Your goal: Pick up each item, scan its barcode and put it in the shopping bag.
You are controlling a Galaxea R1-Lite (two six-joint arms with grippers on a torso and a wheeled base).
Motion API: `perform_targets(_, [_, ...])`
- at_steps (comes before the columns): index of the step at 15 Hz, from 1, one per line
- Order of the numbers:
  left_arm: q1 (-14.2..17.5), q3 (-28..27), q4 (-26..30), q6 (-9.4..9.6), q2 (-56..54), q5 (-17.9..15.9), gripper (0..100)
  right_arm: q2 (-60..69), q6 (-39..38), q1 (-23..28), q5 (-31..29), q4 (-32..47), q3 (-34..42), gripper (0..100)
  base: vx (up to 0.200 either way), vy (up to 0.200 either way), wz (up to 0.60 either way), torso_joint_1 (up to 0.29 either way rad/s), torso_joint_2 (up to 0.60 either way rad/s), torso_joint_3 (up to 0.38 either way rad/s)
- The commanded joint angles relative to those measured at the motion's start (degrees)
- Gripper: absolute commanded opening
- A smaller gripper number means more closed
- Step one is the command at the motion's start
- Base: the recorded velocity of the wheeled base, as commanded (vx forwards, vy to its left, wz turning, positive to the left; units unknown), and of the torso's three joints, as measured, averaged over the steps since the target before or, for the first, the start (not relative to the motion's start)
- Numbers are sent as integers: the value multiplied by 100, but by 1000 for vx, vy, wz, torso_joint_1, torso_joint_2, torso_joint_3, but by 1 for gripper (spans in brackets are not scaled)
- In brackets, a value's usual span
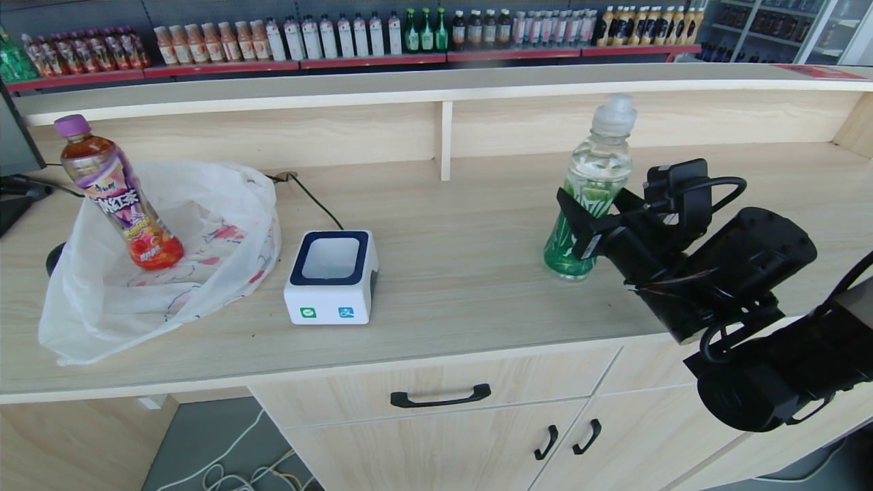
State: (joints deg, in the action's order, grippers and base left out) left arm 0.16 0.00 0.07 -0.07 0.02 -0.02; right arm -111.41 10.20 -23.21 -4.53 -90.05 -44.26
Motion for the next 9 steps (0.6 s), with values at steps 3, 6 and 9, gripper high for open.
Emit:
perform_targets(3, [2,0,1,-1,-2,2,100,155,-62,1,-4,5,14,0,0,0,0,0,0,0])
perform_targets(6, [2,0,-7,-1,-2,2,100,225,-71,1,-4,5,6,0,0,0,0,0,0,0])
perform_targets(9, [2,0,1,-1,-2,2,100,330,-80,1,5,5,-30,0,0,0,0,0,0,0])
